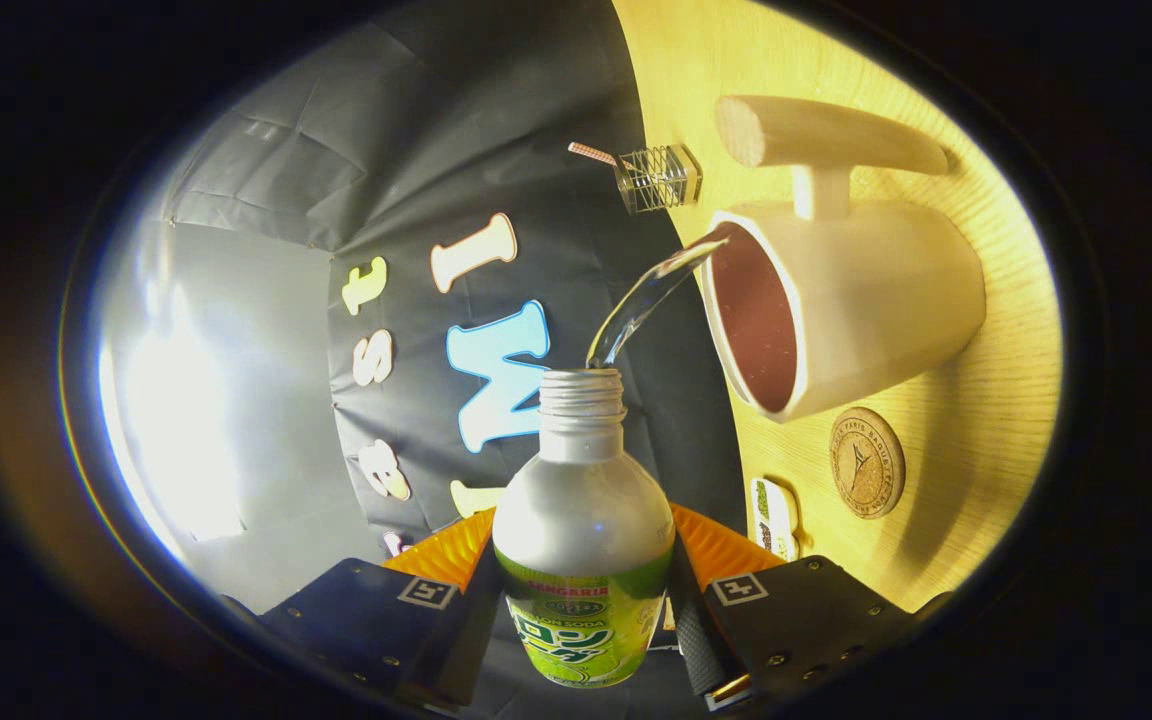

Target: Take the bottle from table, then pour the juice into the cup, finally place the bottle on the coaster

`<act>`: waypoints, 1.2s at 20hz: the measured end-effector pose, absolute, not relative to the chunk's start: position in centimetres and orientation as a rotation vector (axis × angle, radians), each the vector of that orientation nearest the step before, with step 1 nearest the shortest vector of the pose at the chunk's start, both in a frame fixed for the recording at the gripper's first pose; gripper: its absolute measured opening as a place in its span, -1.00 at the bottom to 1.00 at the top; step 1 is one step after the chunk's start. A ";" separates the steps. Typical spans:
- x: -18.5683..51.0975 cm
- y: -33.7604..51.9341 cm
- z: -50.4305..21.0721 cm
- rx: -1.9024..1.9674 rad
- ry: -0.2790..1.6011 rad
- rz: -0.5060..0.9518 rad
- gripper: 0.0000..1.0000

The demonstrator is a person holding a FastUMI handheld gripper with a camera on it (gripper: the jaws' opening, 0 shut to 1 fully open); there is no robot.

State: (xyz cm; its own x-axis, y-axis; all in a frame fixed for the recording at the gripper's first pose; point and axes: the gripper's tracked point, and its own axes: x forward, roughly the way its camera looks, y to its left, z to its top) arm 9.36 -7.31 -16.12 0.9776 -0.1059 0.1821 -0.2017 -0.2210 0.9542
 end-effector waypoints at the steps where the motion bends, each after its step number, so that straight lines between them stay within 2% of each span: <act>1: 9.4 -7.1 -16.4 1.807 -0.222 0.091 0.53; 24: 9.5 -6.8 -15.9 1.843 -0.244 0.110 0.53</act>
State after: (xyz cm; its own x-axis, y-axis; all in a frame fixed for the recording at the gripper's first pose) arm 9.48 -6.77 -15.91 0.9734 -0.1107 0.2006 -0.2234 -0.2648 0.9380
